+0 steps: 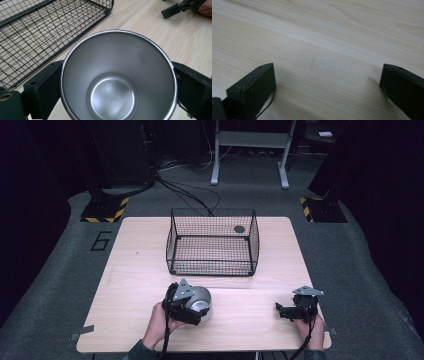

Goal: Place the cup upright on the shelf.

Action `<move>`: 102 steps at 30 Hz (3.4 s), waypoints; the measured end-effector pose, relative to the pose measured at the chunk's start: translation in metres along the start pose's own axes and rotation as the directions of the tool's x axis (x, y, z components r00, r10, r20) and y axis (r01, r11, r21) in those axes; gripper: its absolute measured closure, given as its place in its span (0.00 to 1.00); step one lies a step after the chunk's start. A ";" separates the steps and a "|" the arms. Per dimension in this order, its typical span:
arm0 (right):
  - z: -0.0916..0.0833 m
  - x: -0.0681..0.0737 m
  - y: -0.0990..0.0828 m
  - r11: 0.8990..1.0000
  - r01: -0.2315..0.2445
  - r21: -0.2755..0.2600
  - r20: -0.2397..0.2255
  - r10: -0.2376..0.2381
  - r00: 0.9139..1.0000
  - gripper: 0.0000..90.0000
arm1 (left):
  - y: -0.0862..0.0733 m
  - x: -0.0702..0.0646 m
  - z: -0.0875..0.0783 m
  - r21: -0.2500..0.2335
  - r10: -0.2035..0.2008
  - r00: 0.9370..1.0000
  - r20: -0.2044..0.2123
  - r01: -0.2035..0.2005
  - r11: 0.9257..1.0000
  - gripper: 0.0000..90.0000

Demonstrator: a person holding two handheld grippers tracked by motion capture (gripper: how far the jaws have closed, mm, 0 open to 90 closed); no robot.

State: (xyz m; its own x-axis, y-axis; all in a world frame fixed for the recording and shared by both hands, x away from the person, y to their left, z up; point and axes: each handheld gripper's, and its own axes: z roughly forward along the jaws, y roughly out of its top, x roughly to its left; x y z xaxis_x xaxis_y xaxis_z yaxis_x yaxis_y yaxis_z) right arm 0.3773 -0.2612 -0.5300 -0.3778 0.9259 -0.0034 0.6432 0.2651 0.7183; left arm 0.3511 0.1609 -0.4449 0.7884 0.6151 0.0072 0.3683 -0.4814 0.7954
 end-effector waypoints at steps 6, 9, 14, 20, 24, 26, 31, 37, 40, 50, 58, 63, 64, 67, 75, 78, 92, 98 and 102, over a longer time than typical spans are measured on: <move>0.000 0.000 0.000 1.000 0.000 0.000 0.000 0.000 1.000 0.00 | 0.004 0.006 -0.006 -0.010 -0.002 1.000 0.004 0.002 1.000 0.07; 0.000 0.000 0.000 1.000 0.000 0.000 0.000 0.000 1.000 0.00 | 0.006 0.009 -0.008 -0.016 0.003 1.000 0.004 -0.003 1.000 0.07; 0.000 0.000 0.000 1.000 0.000 0.000 0.000 0.000 1.000 0.00 | 0.011 0.017 -0.014 -0.021 0.008 1.000 0.006 -0.008 1.000 0.07; 0.000 0.000 0.000 1.000 0.000 0.000 0.000 0.000 1.000 0.00 | 0.022 0.028 -0.024 -0.041 0.020 1.000 -0.001 -0.020 0.999 0.07; 0.000 0.000 0.000 1.000 0.000 0.000 0.000 0.000 1.000 0.00 | 0.027 0.032 -0.026 -0.036 0.032 0.999 -0.002 -0.032 0.999 0.07; 0.000 0.000 0.000 1.000 0.000 0.000 0.000 0.000 1.000 0.00 | 0.029 0.034 -0.027 -0.038 0.034 0.999 0.001 -0.034 0.999 0.07; 0.000 0.000 0.000 1.000 0.000 0.000 -0.001 0.000 1.000 0.00 | 0.033 0.040 -0.027 -0.046 0.025 1.000 0.016 -0.024 0.999 0.07; 0.000 0.000 0.000 1.000 0.000 0.000 0.000 0.000 1.000 0.00 | 0.038 0.047 -0.029 -0.044 0.025 0.999 0.021 -0.024 0.999 0.07; 0.000 0.000 0.000 1.000 0.000 0.000 0.000 0.000 1.000 0.00 | 0.043 0.049 -0.030 -0.052 0.027 0.999 0.029 -0.026 0.998 0.07; 0.000 0.000 0.000 1.000 0.000 0.000 0.000 0.000 1.000 0.00 | 0.063 0.057 -0.038 -0.081 0.046 0.999 0.015 -0.044 0.996 0.07; 0.000 0.000 0.000 1.000 0.000 0.000 -0.001 0.000 1.000 0.00 | 0.077 0.066 -0.038 -0.087 0.050 0.999 0.010 -0.049 0.995 0.07; 0.000 0.000 0.000 1.000 -0.003 0.002 -0.001 0.003 1.000 0.00 | 0.083 0.069 -0.036 -0.085 0.056 0.998 0.013 -0.055 0.995 0.07; 0.000 0.000 0.000 1.000 -0.003 0.001 -0.002 0.003 1.000 0.00 | 0.085 0.071 -0.035 -0.091 0.056 0.998 0.016 -0.055 0.994 0.07; 0.000 0.000 0.000 1.000 -0.002 0.001 -0.003 0.002 1.000 0.00 | 0.089 0.073 -0.033 -0.087 0.059 0.998 0.019 -0.057 0.995 0.07; 0.000 0.000 0.000 1.000 -0.001 0.000 -0.004 0.001 1.000 0.00 | 0.103 0.079 -0.032 -0.089 0.072 0.997 0.010 -0.071 0.994 0.07; 0.000 0.000 0.000 1.000 -0.001 0.000 -0.004 0.001 1.000 0.00 | 0.110 0.084 -0.032 -0.089 0.076 0.997 0.012 -0.075 0.993 0.07; 0.000 0.000 0.000 1.000 -0.001 0.000 -0.004 0.001 1.000 0.00 | 0.134 0.098 -0.021 -0.092 0.082 0.996 0.015 -0.081 0.992 0.07; 0.000 0.000 0.000 1.000 -0.001 0.000 -0.004 0.001 1.000 0.00 | 0.143 0.106 -0.014 -0.086 0.087 0.996 0.015 -0.085 0.993 0.07; 0.000 0.000 0.000 1.000 -0.001 0.000 -0.004 0.001 1.000 0.00 | 0.147 0.111 -0.007 -0.090 0.088 0.996 0.025 -0.086 0.992 0.07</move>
State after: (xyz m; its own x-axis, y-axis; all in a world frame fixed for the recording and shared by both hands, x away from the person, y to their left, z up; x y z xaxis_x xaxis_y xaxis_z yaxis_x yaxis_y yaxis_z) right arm 0.3772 -0.2607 -0.5301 -0.3797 0.9251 0.0003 0.6436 0.2639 0.7184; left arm 0.4892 0.1627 -0.3227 0.8301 0.5542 0.0621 0.2533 -0.4740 0.8433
